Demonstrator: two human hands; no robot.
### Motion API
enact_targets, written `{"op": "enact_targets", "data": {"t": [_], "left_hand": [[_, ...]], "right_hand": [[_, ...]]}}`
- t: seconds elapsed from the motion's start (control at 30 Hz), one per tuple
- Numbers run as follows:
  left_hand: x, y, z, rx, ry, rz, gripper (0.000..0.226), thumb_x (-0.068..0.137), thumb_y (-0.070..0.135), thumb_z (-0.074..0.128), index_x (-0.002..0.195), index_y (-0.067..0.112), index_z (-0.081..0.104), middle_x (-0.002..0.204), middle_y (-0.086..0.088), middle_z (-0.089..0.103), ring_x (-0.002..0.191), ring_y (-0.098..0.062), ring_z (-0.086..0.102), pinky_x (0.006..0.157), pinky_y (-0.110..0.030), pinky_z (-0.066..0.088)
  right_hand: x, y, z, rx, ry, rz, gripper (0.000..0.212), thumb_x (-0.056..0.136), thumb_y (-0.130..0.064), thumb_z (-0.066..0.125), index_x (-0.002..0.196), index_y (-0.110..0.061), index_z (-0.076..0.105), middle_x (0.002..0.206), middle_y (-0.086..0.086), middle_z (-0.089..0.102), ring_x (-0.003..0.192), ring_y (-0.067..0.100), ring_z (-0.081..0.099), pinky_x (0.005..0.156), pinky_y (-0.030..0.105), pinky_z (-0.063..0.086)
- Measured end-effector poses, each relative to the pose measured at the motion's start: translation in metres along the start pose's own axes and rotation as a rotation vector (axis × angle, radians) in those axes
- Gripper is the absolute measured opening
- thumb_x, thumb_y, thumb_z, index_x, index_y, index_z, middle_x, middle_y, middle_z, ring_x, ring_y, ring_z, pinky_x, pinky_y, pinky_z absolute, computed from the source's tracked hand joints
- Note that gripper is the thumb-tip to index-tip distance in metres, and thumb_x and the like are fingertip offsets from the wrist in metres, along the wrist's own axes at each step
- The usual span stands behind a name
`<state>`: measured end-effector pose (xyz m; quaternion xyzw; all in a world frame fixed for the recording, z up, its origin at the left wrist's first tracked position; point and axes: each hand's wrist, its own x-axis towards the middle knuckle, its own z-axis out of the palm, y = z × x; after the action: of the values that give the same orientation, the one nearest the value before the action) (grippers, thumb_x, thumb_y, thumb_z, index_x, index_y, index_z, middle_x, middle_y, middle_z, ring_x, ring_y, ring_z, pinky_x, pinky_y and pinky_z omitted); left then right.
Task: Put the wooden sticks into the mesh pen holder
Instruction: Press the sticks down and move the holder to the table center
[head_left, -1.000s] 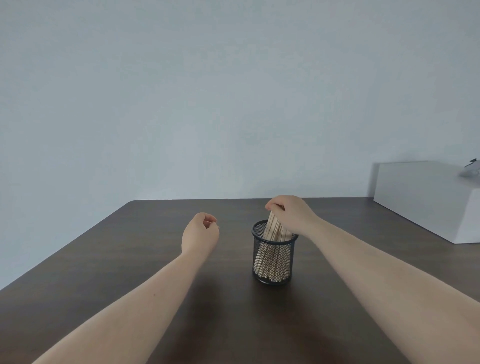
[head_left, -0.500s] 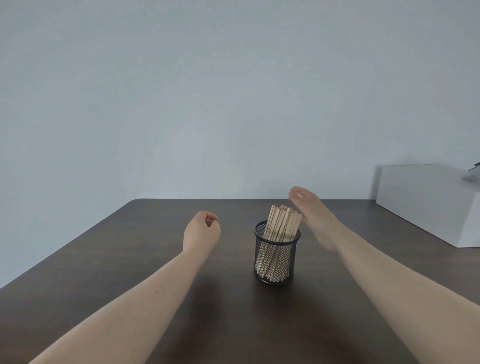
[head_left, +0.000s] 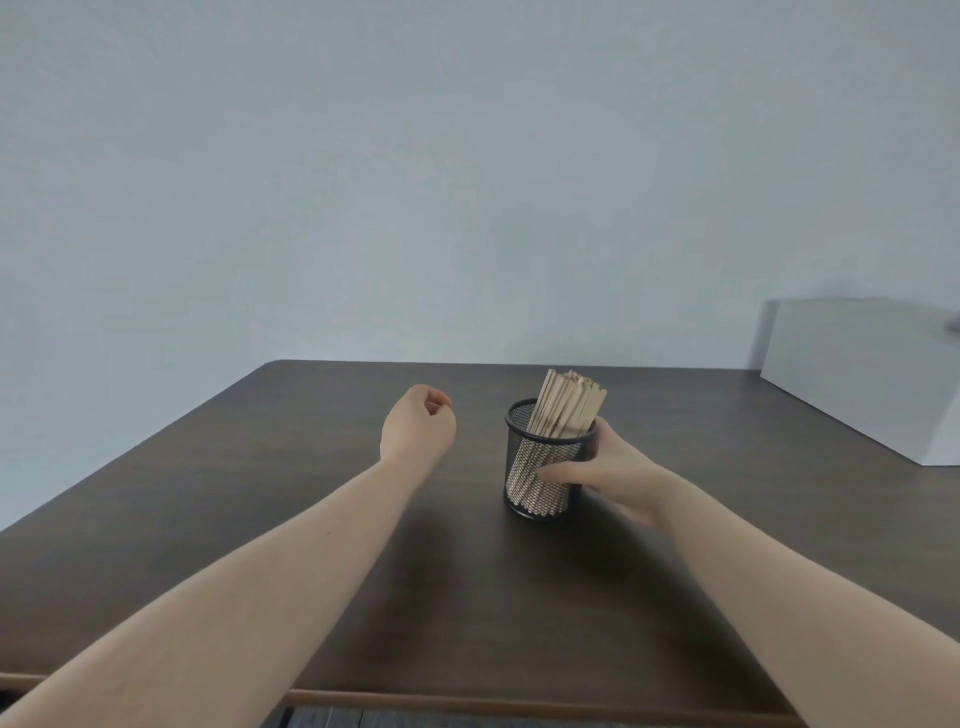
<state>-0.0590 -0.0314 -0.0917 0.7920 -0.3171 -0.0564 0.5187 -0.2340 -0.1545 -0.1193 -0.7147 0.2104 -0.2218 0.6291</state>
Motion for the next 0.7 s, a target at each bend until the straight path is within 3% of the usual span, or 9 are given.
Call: {"op": "enact_targets", "data": {"t": [0.1, 0.23, 0.4, 0.53, 0.7], "left_hand": [[0.001, -0.003, 0.000, 0.003, 0.002, -0.001, 0.021, 0.086, 0.008, 0.039, 0.095, 0.020, 0.054, 0.107, -0.004, 0.069, 0.082, -0.020, 0.054, 0.070, -0.028, 0.043], [0.002, -0.009, 0.001, 0.025, 0.019, -0.005, 0.020, 0.087, 0.008, 0.041, 0.094, 0.020, 0.054, 0.106, -0.004, 0.069, 0.082, -0.021, 0.055, 0.070, -0.028, 0.043], [0.000, -0.011, 0.007, 0.025, 0.015, 0.000, 0.019, 0.088, 0.008, 0.041, 0.095, 0.020, 0.054, 0.106, -0.005, 0.069, 0.083, -0.021, 0.055, 0.072, -0.028, 0.044], [-0.002, -0.011, 0.009, 0.028, 0.022, 0.000, 0.017, 0.089, 0.009, 0.043, 0.095, 0.021, 0.054, 0.106, -0.004, 0.068, 0.083, -0.020, 0.055, 0.072, -0.028, 0.044], [0.000, -0.008, 0.009, 0.018, 0.019, 0.010, 0.019, 0.088, 0.008, 0.041, 0.095, 0.020, 0.054, 0.106, -0.004, 0.069, 0.085, -0.021, 0.056, 0.076, -0.029, 0.046]], "right_hand": [[0.001, 0.002, 0.020, -0.120, 0.270, -0.028, 0.075, 0.065, -0.011, 0.087, 0.124, -0.018, 0.042, 0.116, -0.005, 0.062, 0.102, 0.008, 0.062, 0.082, 0.021, 0.048], [0.012, 0.008, 0.049, -0.290, 0.726, -0.084, 0.083, 0.053, -0.038, 0.090, 0.119, -0.014, 0.044, 0.117, 0.001, 0.055, 0.111, 0.021, 0.057, 0.095, 0.039, 0.049], [0.022, 0.002, 0.069, -0.441, 0.969, 0.017, 0.094, 0.058, -0.048, 0.085, 0.128, -0.005, 0.041, 0.128, 0.013, 0.050, 0.121, 0.034, 0.049, 0.095, 0.045, 0.046], [0.025, 0.002, 0.074, -0.475, 0.989, 0.046, 0.103, 0.060, -0.053, 0.082, 0.138, -0.006, 0.033, 0.133, 0.014, 0.046, 0.126, 0.033, 0.044, 0.100, 0.043, 0.042], [0.016, 0.007, 0.050, -0.540, 0.627, 0.175, 0.133, 0.053, -0.066, 0.080, 0.153, -0.019, 0.006, 0.148, 0.009, 0.030, 0.140, 0.028, 0.030, 0.109, 0.044, 0.034]]}}
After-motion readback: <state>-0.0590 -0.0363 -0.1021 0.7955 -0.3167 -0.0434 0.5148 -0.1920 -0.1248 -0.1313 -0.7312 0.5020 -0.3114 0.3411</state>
